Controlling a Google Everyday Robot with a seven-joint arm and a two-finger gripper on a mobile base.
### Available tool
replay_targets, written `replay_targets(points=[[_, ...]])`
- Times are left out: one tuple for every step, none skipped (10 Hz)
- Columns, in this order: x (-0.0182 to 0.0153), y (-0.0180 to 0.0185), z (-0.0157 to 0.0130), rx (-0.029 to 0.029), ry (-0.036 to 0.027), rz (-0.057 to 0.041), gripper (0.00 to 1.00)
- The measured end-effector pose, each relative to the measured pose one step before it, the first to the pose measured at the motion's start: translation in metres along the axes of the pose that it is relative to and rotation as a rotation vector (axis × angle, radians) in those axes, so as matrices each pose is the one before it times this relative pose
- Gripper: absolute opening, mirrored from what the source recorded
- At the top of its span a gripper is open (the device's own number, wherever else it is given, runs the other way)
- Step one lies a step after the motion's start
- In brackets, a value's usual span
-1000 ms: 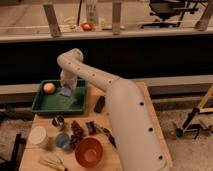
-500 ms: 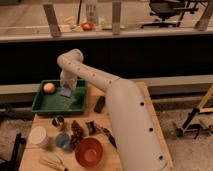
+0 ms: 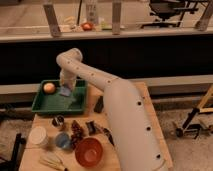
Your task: Place sponge in tray
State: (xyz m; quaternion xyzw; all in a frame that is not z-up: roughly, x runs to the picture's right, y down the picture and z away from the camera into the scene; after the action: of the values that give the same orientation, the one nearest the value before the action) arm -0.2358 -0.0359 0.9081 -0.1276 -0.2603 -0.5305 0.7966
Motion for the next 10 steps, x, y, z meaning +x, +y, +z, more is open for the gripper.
replay_targets(points=[[0.00027, 0.00079, 0.00083, -0.00205, -0.00346, -0.00240, 0.80], [-0.00011, 0.00000, 0.00035, 0.00050, -0.00307, -0.00324, 0.80], [-0.00027, 0.00027, 0.00071, 0.00125, -0.00552, -0.00619, 0.80], [-0.00012, 0.00028, 0.00065, 0.00016, -0.00299, -0.00289, 0.80], [-0.00007, -0.00029, -0.00022, 0.00045, -0.00056, 0.00021, 0.80], [-0.00025, 0.00021, 0.00047, -0.00038, -0.00121, 0.00026, 0.80], [-0.00011, 0.00030, 0.00036, 0.00001, -0.00087, 0.00041, 0.80], [-0.00031, 0.00020, 0.00027, 0.00105, -0.00105, -0.00015, 0.80], [-0.00057, -0.00006, 0.00032, 0.00091, -0.00104, -0.00116, 0.80], [-0.00042, -0.00042, 0.00000, 0.00128, -0.00073, -0.00089, 0.80]])
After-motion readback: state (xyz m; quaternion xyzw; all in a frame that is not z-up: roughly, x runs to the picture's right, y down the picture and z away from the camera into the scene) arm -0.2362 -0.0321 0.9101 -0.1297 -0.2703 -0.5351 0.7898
